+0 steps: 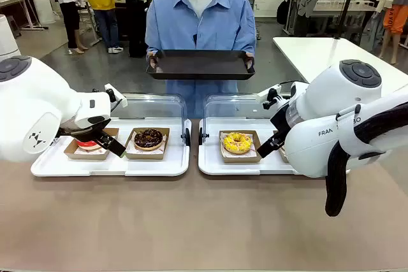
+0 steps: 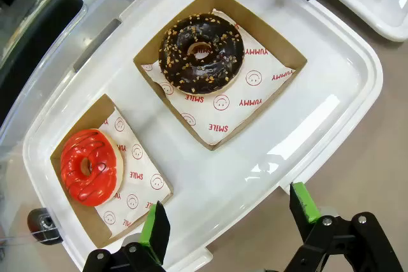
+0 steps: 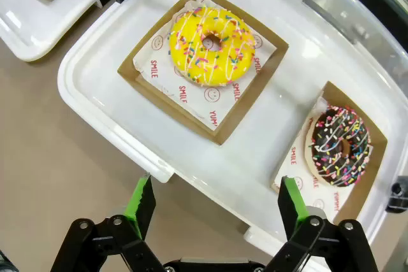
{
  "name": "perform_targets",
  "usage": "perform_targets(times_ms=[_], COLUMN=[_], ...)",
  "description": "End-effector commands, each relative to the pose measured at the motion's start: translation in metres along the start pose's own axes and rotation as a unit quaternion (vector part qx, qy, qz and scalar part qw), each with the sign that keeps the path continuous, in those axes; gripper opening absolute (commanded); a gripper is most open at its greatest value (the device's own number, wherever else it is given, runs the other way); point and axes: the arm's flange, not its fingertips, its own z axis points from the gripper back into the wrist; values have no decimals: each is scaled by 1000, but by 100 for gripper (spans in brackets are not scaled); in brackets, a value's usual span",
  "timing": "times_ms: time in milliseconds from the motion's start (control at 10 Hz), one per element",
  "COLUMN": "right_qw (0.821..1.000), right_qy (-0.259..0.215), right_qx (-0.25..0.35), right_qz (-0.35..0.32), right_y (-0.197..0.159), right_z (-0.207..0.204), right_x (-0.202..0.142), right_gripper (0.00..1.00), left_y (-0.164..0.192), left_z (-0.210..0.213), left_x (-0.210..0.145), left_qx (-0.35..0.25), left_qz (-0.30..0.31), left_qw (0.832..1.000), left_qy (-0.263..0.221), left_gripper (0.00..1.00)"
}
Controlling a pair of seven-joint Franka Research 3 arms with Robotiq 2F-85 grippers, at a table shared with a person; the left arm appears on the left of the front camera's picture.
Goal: Provide the desired donut to the person.
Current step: Pick up and lift the Paper togo box containing the Donut pointed at by the person.
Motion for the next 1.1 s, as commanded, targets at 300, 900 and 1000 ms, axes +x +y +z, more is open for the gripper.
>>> perform_targets(times_ms=[300,900,1000], right_qw=[1000,1000,1000], right_qy=[0,0,0], right_qx=[0,0,0], right_qz=[0,0,0], right_y=[0,0,0], right_z=[0,0,0], right_x=[0,0,0], right_gripper=[100,100,100], left_y=[0,0,0], left_z=[0,0,0], left_x=[0,0,0], left_qx=[0,0,0], left_qz=[0,0,0], left_qw=[1000,1000,1000], left_qy=[0,0,0], left_gripper=[100,100,100])
